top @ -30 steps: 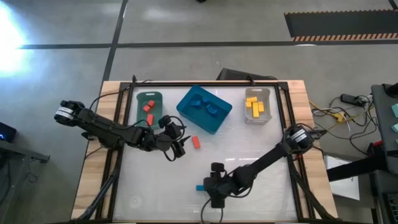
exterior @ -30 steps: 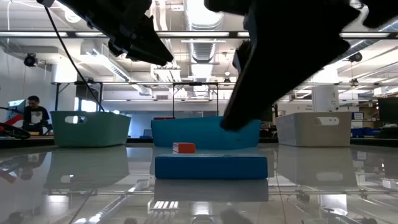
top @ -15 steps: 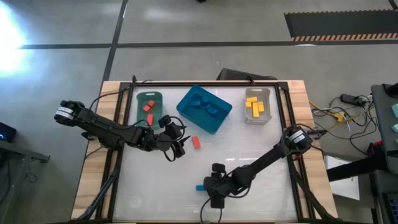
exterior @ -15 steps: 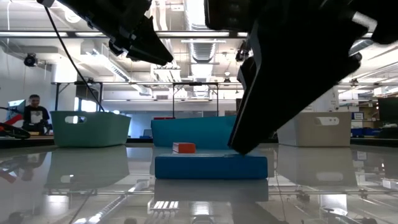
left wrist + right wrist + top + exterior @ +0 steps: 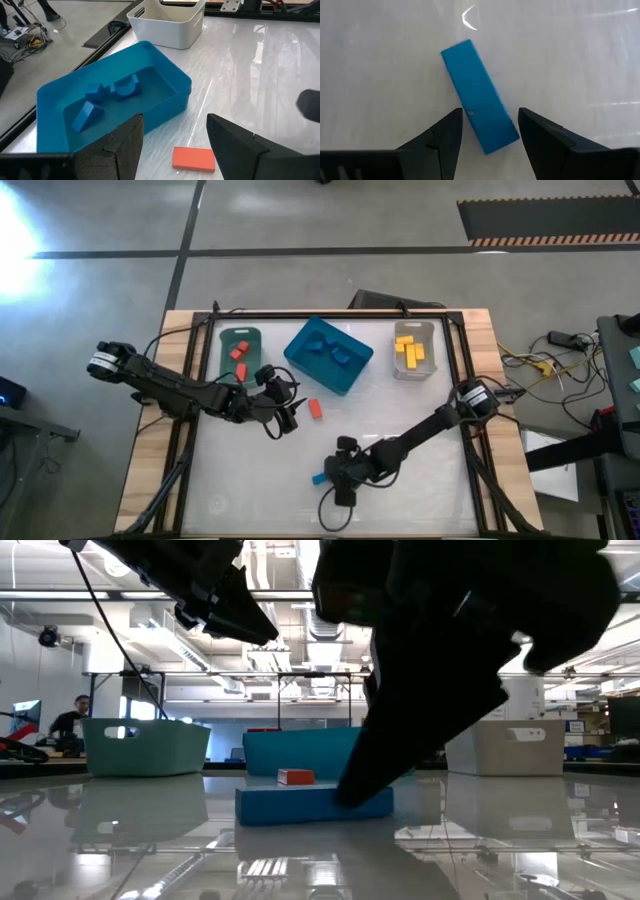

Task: Sort & place blocks by color
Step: Put the blue block into the blue bin

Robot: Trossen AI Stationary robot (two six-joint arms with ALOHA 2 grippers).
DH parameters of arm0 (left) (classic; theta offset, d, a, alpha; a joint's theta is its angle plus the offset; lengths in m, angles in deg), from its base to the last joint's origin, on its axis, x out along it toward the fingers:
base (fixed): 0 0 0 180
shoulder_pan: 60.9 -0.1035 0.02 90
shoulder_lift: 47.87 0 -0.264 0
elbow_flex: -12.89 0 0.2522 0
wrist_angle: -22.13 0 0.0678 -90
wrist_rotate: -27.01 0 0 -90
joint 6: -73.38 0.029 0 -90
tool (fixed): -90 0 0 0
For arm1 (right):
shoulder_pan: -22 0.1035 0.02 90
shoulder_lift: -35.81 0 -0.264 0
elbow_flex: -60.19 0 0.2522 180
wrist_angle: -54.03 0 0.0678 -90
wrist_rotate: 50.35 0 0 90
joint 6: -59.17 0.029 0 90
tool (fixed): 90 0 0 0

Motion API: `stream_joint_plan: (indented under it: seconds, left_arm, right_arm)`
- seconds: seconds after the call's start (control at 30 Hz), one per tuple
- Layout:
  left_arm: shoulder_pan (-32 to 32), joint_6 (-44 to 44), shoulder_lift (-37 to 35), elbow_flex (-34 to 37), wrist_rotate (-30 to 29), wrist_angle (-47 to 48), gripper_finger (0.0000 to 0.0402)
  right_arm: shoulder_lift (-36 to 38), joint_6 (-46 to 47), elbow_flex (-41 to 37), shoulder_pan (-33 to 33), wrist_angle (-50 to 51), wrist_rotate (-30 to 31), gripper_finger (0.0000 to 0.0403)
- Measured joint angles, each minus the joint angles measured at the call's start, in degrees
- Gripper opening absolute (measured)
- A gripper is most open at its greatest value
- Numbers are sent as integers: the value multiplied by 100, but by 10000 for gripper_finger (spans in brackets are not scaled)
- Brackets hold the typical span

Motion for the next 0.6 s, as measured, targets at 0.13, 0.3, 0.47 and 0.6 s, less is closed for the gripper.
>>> stream_joint_plan:
  seconds: [0.13,0.3,0.47,0.6]
  left_arm:
    - [2,-4,-2,-16,-2,-2,200]
    - [2,-6,-6,-17,-2,-2,200]
    - [2,-16,-7,-20,-2,-4,200]
    - [0,-12,-7,-50,-4,-7,200]
  right_arm:
    - [0,-72,-130,-85,-106,-95,180]
    - [4,-437,-144,-154,-106,-275,156]
    - [10,-846,-144,-226,-101,-413,99]
    - [58,-1159,-144,-244,-67,-509,90]
